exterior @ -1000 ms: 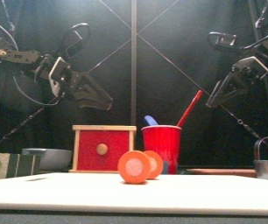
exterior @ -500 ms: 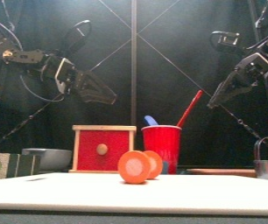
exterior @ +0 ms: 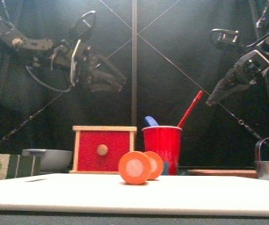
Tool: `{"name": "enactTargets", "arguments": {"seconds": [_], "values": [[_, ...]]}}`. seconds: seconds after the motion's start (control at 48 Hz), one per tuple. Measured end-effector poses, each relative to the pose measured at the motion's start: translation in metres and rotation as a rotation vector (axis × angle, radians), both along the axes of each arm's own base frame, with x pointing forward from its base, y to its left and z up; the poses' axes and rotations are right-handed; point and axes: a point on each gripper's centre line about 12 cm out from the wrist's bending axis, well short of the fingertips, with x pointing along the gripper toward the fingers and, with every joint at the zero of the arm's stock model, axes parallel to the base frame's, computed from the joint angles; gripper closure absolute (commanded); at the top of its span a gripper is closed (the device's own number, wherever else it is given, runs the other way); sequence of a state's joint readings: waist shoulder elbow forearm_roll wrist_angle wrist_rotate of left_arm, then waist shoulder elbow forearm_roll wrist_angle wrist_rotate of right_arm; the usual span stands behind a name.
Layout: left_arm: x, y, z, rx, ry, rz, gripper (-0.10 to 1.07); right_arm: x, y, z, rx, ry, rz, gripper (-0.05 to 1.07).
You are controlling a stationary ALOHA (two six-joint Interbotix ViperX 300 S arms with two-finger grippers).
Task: Grab carrot top
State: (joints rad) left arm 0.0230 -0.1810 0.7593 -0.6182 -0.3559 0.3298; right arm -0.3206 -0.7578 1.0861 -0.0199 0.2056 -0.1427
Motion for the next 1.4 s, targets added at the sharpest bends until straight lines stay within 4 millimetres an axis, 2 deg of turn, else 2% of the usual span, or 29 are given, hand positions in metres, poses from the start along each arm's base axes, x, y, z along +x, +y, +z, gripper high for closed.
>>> {"name": "enactTargets", "arguments": {"seconds": [0.167,0.333,0.479,0.646,0.771,0.875,0.979,1.042,1.125,1.208,1.312,1.396], "values": [[0.021,0.003,-0.007,-0.291,0.04,0.112,0.14,-0.003,0.001,-0.004,0.014,0.042,-0.001,0.18],[0.023,0.004,-0.037,-0.602,0.089,0.283,0.14,-0.008,0.003,-0.012,0.039,0.121,-0.001,0.18],[0.02,-0.006,-0.057,-0.748,0.165,0.297,0.14,-0.011,0.003,-0.017,0.052,0.149,-0.006,0.18],[0.033,-0.018,-0.068,-0.757,0.242,0.202,0.14,-0.012,0.003,-0.018,0.055,0.155,-0.007,0.18],[0.052,-0.034,-0.063,-0.709,0.315,0.029,0.14,-0.012,0.003,-0.019,0.056,0.159,-0.006,0.18],[0.06,-0.04,-0.055,-0.675,0.357,-0.079,0.14,-0.012,0.004,-0.018,0.063,0.155,-0.009,0.18],[0.061,-0.035,-0.053,-0.687,0.402,-0.116,0.14,-0.012,0.004,-0.019,0.083,0.149,-0.016,0.18],[0.06,-0.024,-0.051,-0.688,0.446,-0.135,0.14,-0.011,0.005,-0.018,0.087,0.147,-0.015,0.18],[0.061,-0.015,-0.048,-0.663,0.586,-0.168,0.14,-0.011,0.005,-0.018,0.092,0.146,-0.017,0.18],[0.061,-0.007,-0.05,-0.618,0.788,-0.119,0.13,-0.011,0.005,-0.018,0.099,0.143,-0.021,0.18],[0.052,0.014,-0.06,-0.527,1.06,0.111,0.13,-0.011,0.005,-0.018,0.113,0.138,-0.024,0.18],[0.053,0.011,-0.06,-0.488,1.096,0.191,0.12,-0.011,0.006,-0.019,0.125,0.136,-0.028,0.18]]}}
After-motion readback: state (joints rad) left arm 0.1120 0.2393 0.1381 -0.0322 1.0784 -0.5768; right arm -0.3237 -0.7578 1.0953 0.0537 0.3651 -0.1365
